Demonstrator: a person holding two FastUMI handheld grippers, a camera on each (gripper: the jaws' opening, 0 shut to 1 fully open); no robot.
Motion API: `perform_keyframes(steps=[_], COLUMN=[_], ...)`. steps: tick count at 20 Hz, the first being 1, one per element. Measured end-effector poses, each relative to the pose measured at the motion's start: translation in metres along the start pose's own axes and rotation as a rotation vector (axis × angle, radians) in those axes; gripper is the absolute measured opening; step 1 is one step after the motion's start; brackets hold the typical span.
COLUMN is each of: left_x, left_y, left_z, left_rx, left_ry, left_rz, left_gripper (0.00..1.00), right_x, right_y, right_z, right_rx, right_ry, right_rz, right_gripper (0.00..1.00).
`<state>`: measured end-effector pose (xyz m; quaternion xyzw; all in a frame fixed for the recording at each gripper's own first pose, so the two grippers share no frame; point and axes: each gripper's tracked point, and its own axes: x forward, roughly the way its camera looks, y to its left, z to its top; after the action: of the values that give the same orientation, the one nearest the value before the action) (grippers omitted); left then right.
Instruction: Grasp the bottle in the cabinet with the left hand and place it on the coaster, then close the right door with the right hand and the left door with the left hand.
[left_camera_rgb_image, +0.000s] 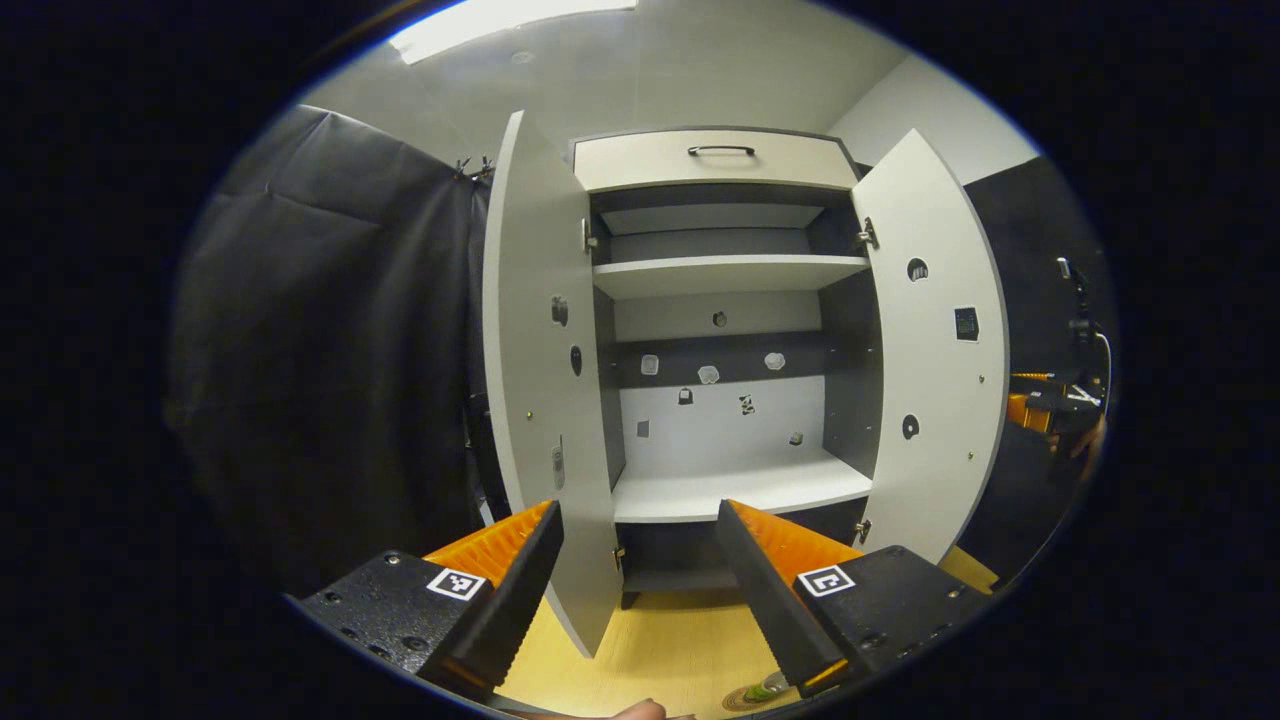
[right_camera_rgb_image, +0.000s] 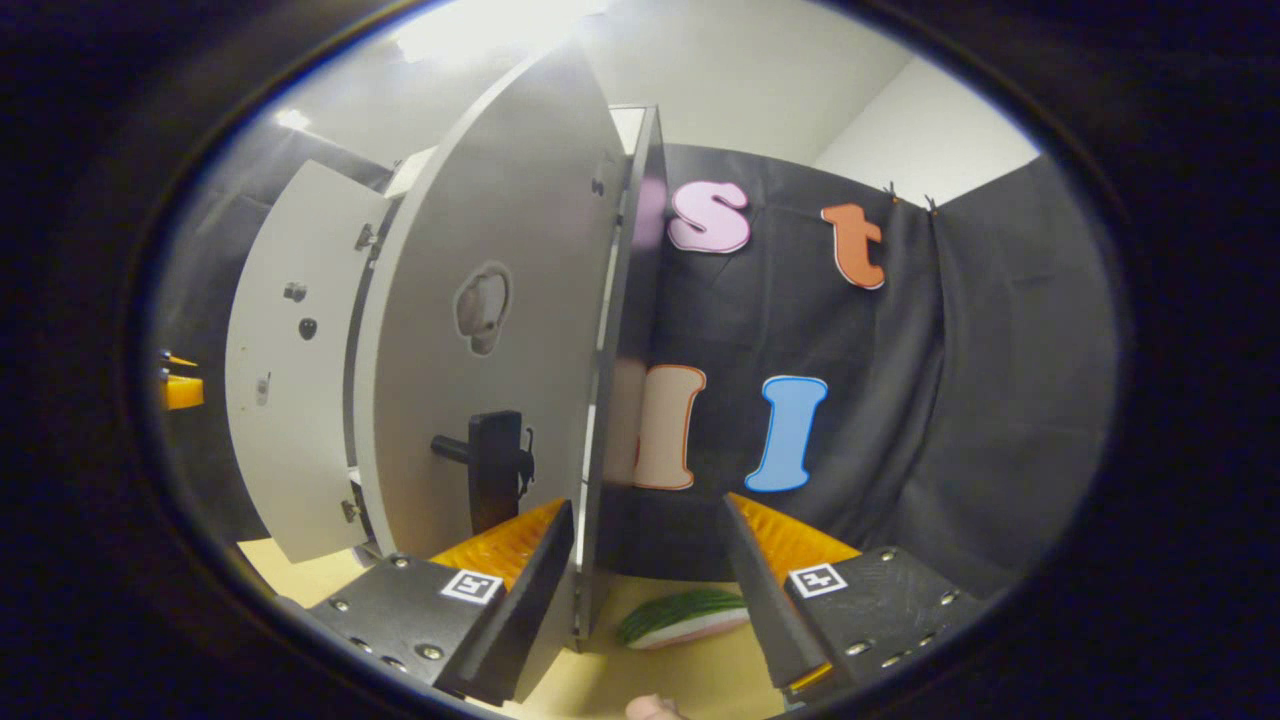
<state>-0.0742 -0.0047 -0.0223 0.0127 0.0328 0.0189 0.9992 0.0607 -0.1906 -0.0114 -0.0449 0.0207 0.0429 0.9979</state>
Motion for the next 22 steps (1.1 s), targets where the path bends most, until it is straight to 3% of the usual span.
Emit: perform_keyframes(steps=[5,7,12,14,16,18,22], left_x=[0.010,0.012,0.014,0.016,0.017,0.021,0.029], left_y=[0.025,0.035,0.050,0.057,0.062,0.068,0.084], left_z=[-0.002,-0.001,-0.007,-0.007,-0.007,-0.007,-0.009], left_rx=[-0.062,-0.070,-0.077,-0.079,-0.084,-0.090,-0.079], left_ry=[0.017,0.008,0.014,0.012,0.008,0.004,0.002], left_rz=[-0.001,0.001,-0.025,-0.035,-0.045,-0.056,-0.069], left_gripper=[0.98,0.98,0.96,0.96,0.95,0.95,0.96], right_x=[0.002,0.003,0.003,0.002,0.003,0.005,0.010], right_y=[0.034,0.038,0.042,0.045,0.051,0.062,0.082], right_z=[0.001,0.005,0.005,0.008,0.014,0.011,0.014], right_rx=[0.052,0.051,0.105,0.081,0.039,0.049,0.069], right_ry=[0.017,0.007,0.031,0.032,0.015,0.020,0.030], right_rz=[0.019,-0.010,-0.062,-0.083,-0.103,-0.109,-0.113], right_gripper=[0.89,0.86,0.89,0.86,0.89,0.85,0.89])
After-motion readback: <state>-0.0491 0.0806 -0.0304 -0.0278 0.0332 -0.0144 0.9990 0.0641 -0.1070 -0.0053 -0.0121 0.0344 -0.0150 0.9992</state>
